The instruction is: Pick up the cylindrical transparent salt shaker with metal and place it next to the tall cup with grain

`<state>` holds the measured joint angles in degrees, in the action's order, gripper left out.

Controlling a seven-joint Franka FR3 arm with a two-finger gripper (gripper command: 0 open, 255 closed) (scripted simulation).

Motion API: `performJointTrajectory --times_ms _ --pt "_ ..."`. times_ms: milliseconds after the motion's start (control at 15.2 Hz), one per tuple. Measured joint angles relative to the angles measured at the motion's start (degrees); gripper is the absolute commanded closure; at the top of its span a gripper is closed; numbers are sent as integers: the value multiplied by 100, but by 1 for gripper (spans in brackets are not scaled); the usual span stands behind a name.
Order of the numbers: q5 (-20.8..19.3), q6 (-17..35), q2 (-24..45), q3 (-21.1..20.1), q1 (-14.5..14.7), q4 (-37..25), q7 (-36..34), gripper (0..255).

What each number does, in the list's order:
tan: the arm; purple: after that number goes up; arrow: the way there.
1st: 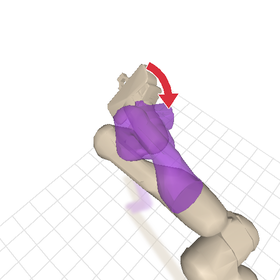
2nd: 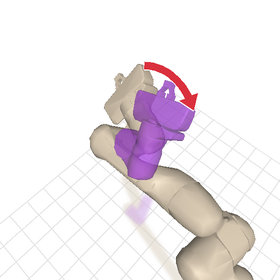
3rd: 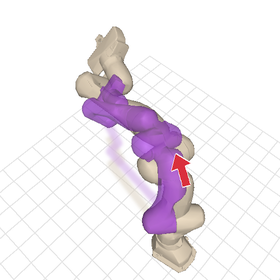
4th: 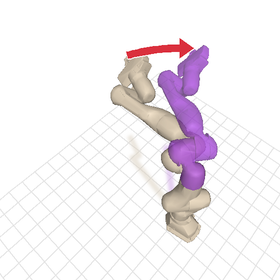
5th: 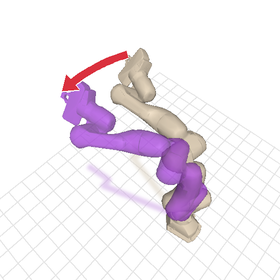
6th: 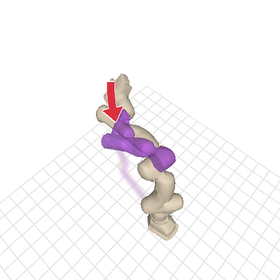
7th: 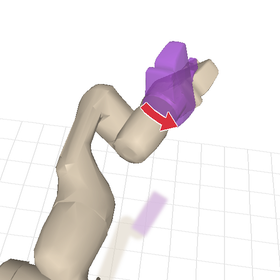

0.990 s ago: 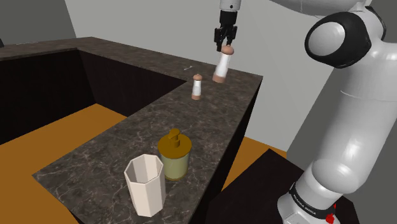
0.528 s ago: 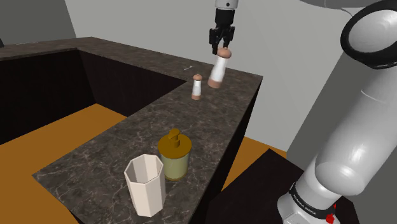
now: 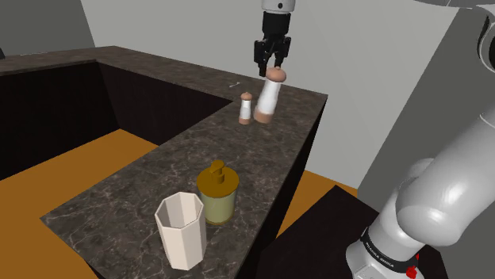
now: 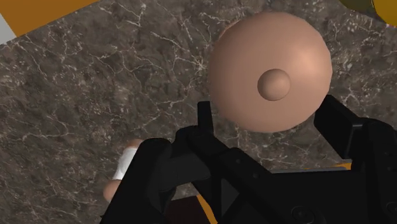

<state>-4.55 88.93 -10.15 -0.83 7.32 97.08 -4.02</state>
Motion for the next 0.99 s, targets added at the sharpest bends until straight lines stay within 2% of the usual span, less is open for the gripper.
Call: performJointTrajectory --times_ms 462,990 --pt "123 -81 -515 -537 352 499 -874 255" --pt "347 -248 -763 -1248 761 640 -1959 255"
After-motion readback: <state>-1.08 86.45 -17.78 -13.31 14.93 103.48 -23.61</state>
